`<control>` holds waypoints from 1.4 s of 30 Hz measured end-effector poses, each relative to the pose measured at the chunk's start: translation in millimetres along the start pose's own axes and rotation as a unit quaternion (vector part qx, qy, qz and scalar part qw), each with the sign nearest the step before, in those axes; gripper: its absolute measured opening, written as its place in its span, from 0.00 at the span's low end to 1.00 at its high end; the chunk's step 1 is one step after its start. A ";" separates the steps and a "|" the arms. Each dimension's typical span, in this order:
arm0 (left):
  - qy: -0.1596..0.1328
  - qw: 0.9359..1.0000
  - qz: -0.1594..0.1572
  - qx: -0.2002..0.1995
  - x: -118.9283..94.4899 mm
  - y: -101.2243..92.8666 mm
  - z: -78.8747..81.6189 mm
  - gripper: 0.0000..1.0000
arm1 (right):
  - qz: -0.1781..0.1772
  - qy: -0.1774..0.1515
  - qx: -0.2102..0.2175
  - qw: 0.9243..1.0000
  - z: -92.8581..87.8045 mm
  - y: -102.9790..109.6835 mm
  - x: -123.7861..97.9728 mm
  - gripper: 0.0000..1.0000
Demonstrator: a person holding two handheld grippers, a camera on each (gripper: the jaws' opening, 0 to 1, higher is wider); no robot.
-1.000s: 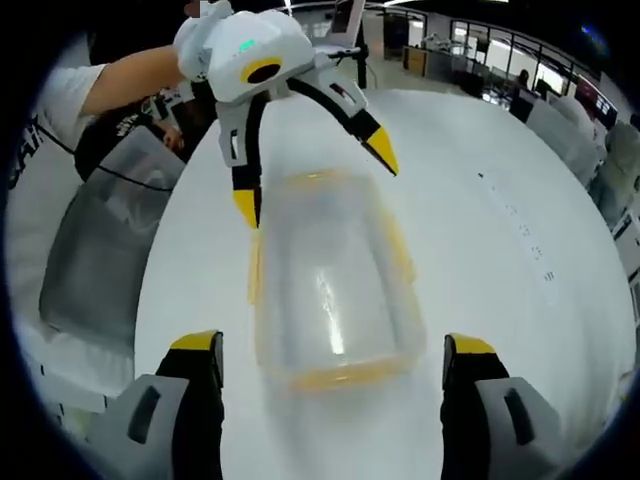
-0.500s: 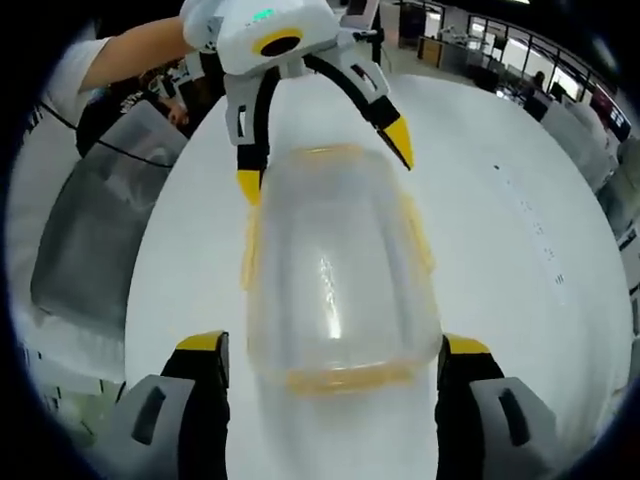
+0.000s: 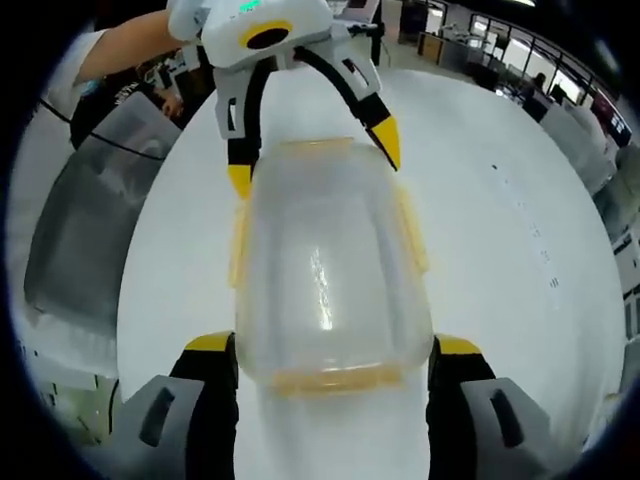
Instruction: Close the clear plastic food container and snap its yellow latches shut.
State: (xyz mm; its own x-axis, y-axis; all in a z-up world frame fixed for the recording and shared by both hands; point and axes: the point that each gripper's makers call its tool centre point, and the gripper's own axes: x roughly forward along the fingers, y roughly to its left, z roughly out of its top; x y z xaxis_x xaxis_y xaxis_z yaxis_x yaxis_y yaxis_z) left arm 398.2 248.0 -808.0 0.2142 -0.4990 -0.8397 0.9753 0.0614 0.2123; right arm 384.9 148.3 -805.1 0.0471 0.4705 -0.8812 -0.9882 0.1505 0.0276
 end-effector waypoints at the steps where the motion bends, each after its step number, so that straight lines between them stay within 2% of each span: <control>1: 0.001 1.000 0.000 0.000 -0.6 0.0 -1.0 0.78 | 0.000 0.000 0.000 1.000 0.9 0.2 0.4 0.75; 11: 0.011 1.000 0.002 -0.005 -9.6 0.9 -17.0 0.78 | 0.003 0.000 -0.007 1.000 17.2 2.2 8.8 0.75; 23: 0.027 0.999 0.008 -0.014 -25.2 -0.7 -44.5 0.77 | 0.009 -0.002 -0.019 1.000 43.1 11.8 22.6 0.75; 42: 0.033 0.999 0.011 -0.018 -37.3 -0.7 -63.7 0.77 | 0.008 0.000 -0.025 1.000 62.9 17.1 31.7 0.75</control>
State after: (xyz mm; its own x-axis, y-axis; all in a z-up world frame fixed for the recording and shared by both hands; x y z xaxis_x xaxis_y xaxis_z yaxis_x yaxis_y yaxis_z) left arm 392.9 321.6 -808.7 0.2384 -0.4389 -0.8663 0.9711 0.1030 0.2151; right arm 378.7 220.6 -802.9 0.0306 0.4731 -0.8805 -0.9950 0.0985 0.0184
